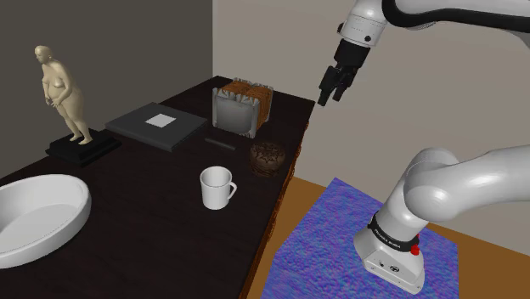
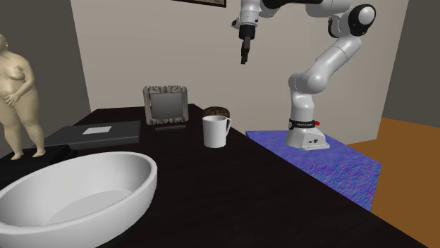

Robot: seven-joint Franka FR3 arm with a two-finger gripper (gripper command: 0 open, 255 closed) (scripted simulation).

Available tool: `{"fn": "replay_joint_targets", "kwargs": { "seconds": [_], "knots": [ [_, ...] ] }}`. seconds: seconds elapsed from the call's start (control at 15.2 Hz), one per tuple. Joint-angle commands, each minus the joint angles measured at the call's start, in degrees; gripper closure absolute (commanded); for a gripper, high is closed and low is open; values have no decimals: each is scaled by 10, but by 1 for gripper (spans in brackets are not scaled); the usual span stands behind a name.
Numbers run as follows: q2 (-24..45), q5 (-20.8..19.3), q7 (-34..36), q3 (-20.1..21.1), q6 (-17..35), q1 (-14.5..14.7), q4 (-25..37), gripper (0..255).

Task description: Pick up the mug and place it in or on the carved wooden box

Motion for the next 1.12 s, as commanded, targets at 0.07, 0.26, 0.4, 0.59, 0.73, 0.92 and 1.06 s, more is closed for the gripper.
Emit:
{"fn": "replay_joint_targets", "kwargs": {
  "seconds": [0.07,0.26,0.4,0.59,0.73,0.92,1.06],
  "knots": [
    [10,6,8,9,14,4,-5,0],
    [45,23,30,35,55,17,-14,0],
    [72,34,44,53,83,25,-18,0],
    [116,47,66,79,124,37,-17,0],
    [149,55,80,96,151,44,-13,0],
    [201,62,102,122,190,53,-1,0],
    [238,64,117,138,215,58,10,0]
  ]
}}
